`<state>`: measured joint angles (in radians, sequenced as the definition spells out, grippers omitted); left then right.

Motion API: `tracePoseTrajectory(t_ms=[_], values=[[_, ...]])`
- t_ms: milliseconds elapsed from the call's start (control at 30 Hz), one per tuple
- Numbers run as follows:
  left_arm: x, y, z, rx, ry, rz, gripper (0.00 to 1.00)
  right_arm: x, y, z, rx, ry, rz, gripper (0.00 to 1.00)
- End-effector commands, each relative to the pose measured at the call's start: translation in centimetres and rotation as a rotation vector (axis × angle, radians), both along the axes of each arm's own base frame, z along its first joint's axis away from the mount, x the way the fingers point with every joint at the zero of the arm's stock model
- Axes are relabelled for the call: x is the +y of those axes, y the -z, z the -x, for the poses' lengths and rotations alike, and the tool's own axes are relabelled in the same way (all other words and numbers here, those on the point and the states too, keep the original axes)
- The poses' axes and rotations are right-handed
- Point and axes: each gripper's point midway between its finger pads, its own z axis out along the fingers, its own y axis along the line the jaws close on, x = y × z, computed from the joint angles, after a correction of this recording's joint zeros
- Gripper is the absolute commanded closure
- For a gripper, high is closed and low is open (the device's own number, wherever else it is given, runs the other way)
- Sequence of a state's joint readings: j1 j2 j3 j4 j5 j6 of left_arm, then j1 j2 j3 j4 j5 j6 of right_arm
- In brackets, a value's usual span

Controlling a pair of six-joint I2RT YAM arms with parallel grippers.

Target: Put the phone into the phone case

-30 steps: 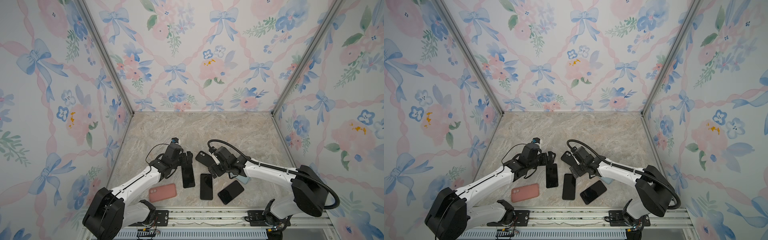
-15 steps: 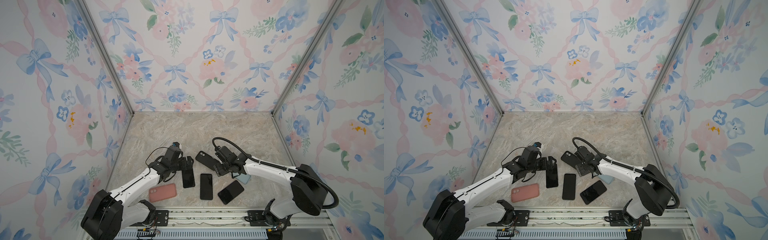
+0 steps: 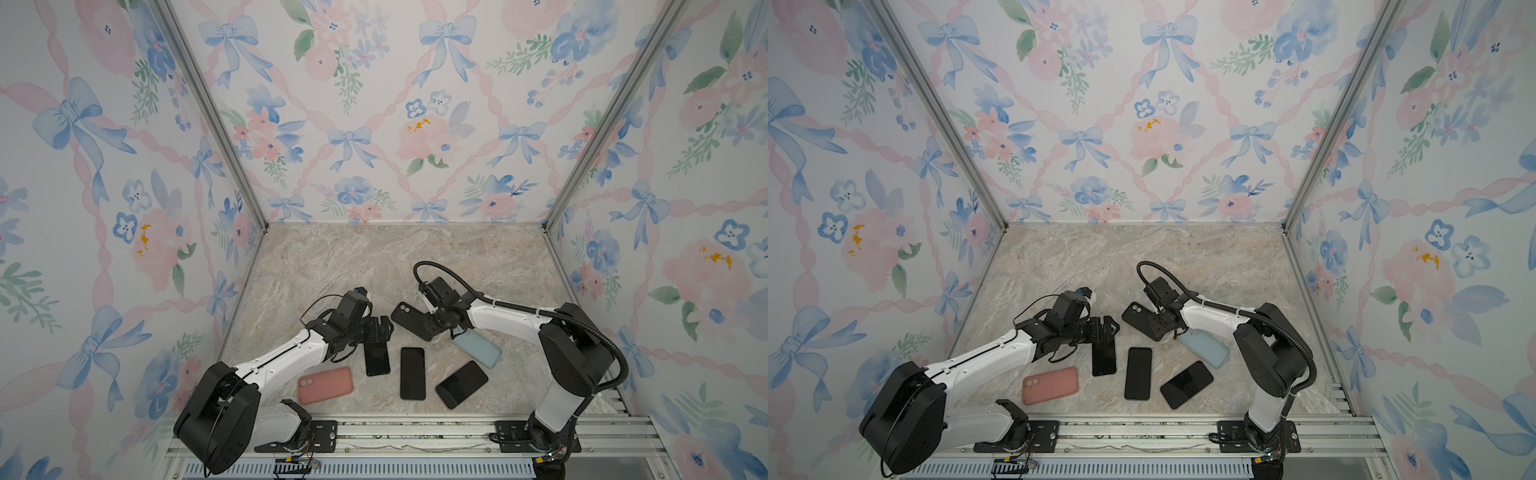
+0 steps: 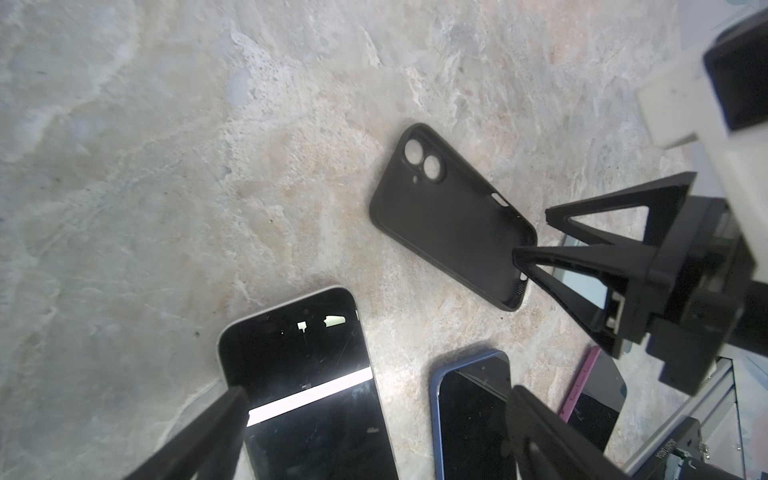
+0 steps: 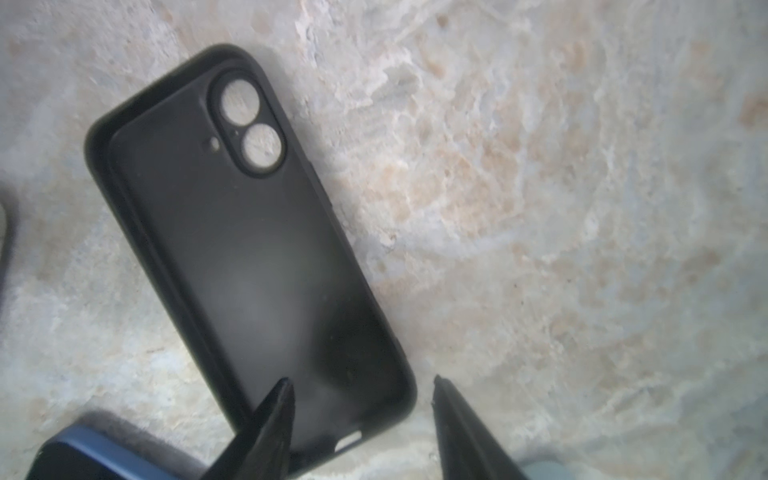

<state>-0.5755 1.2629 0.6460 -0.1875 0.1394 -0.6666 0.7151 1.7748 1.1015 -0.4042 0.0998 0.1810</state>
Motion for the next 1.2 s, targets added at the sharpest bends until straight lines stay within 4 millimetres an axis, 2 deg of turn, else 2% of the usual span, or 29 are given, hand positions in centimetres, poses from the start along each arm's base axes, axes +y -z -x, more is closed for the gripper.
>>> tracePoseTrajectory(t_ms=[0, 333, 700, 933, 1167], values=[[-0.8, -0.6, -0.5, -0.012, 0.018, 0.013, 0.02, 1.4, -0.5, -1.8, -0.008, -0.033, -0.038, 0.47], [-1.3, -0.3, -0.9, 0.004, 0.034, 0.010, 0.03, 2.1, 0.7, -3.6, 0.008, -0.025, -0.037, 0.58], [-1.4, 0.6, -1.0, 0.029, 0.029, 0.001, 0.03, 2.4, 1.7, -3.9, 0.038, -0.006, -0.051, 0.81], [-1.6, 0.8, -1.2, 0.035, 0.026, 0.010, 0.03, 2.6, 1.6, -4.2, 0.043, 0.025, -0.059, 0.91], [-1.5, 1.0, -1.3, 0.028, 0.021, 0.009, 0.03, 3.0, 0.7, -4.5, 0.031, 0.069, -0.072, 0.94]])
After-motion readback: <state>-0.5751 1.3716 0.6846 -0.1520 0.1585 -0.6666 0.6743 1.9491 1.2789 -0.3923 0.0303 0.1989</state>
